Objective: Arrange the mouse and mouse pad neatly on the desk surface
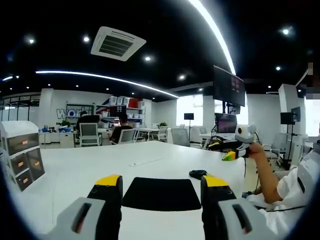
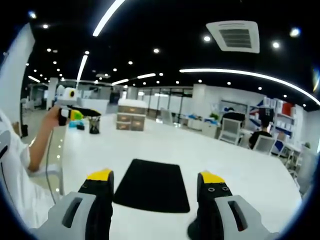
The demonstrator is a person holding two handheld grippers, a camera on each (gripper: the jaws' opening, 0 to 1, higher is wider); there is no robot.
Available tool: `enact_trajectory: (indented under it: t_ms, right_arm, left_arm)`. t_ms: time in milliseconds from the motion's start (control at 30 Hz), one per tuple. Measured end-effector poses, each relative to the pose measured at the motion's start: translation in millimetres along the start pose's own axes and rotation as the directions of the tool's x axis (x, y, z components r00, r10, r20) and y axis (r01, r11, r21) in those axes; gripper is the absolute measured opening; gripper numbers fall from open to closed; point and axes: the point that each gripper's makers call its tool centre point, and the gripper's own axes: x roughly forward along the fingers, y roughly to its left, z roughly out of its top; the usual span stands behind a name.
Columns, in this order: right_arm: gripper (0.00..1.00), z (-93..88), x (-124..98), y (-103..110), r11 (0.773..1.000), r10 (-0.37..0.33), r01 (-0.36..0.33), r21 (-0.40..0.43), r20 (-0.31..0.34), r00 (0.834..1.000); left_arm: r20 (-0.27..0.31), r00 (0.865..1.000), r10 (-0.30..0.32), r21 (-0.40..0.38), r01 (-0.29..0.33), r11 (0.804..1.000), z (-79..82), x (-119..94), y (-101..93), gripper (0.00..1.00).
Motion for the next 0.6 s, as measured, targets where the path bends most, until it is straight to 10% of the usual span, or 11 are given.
enact_trajectory:
  t_ms: [600]
  right_arm:
    - [0.64,-1.2,2.4,-0.2,1.0,0.003,-0.003,-0.001,-0.006,1.0]
  left_arm:
    - [-0.001,1.0,-0.001,0.001,0.001,1.0,-0.4,-0.1,0.9,0.63]
